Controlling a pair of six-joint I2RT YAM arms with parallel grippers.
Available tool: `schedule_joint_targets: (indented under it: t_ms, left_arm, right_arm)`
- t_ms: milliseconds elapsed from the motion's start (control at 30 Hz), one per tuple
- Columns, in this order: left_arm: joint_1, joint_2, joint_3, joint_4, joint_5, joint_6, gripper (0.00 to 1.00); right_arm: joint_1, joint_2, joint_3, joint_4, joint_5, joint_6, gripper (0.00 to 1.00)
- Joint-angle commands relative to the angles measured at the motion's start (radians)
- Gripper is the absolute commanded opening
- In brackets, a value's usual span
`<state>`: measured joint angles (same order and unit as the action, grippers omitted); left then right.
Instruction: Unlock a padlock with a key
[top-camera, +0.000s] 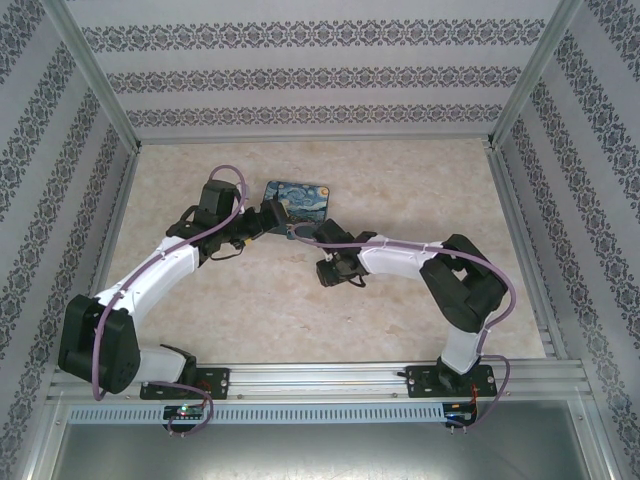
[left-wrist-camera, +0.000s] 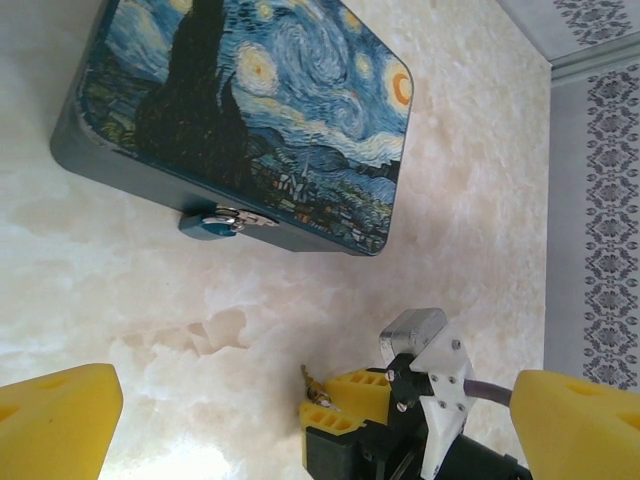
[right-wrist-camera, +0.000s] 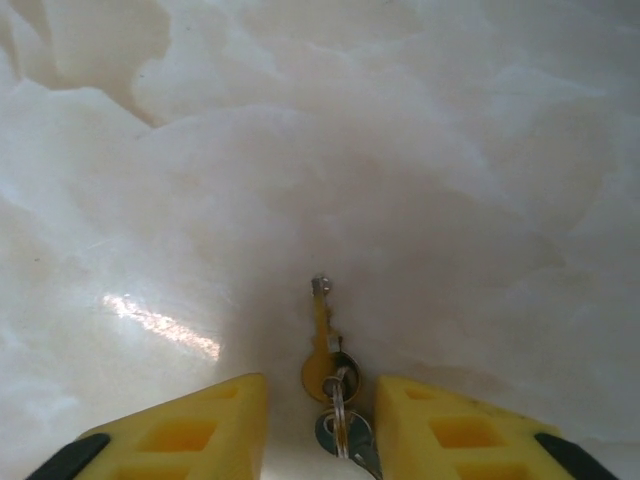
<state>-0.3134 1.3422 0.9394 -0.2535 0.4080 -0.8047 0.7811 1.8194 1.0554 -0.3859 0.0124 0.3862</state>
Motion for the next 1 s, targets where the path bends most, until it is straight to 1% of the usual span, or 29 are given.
schedule_joint_targets:
  t_ms: [0, 100, 133, 200, 233, 333, 567, 667, 967]
  left_arm:
    - [-0.006, 0.005, 0.025, -0.052, -0.036, -0.033, 1.00]
    - [-0.005, 0.005, 0.025, -0.048, -0.044, -0.038, 1.00]
    - [-0.005, 0.007, 0.026, -0.044, -0.044, -0.039, 1.00]
    - [-0.005, 0.014, 0.026, -0.037, -0.044, -0.039, 1.00]
    - [-0.006, 0.021, 0.026, -0.034, -0.043, -0.040, 1.00]
    - [-0.006, 0.045, 0.044, -0.042, -0.031, -0.037, 1.00]
    - [-0.003, 0.091, 0.066, -0.016, 0.048, -0.004, 1.00]
    - [-0.003, 0.104, 0.055, 0.015, 0.078, -0.001, 0.99]
    - [-0.004, 0.115, 0.026, 0.034, 0.097, 0.007, 0.98]
  right_arm:
    - [0.047, 0.101, 0.000, -0.061, 0.005, 0.004, 0.30]
    - [0.071, 0.135, 0.012, -0.073, 0.027, 0.008, 0.21]
    - [0.076, 0.146, 0.014, -0.073, 0.029, 0.014, 0.16]
    - [0.076, 0.159, 0.012, -0.064, 0.024, 0.018, 0.03]
    - [0.072, 0.160, 0.008, -0.056, 0.022, 0.020, 0.00]
    - [0.042, 0.134, -0.011, -0.022, -0.017, 0.020, 0.00]
    - [-0.040, -0.048, -0.093, 0.065, -0.152, 0.008, 0.00]
    - [-0.064, -0.091, -0.114, 0.084, -0.190, 0.014, 0.00]
    - [-0.089, -0.110, -0.146, 0.128, -0.225, 0.038, 0.00]
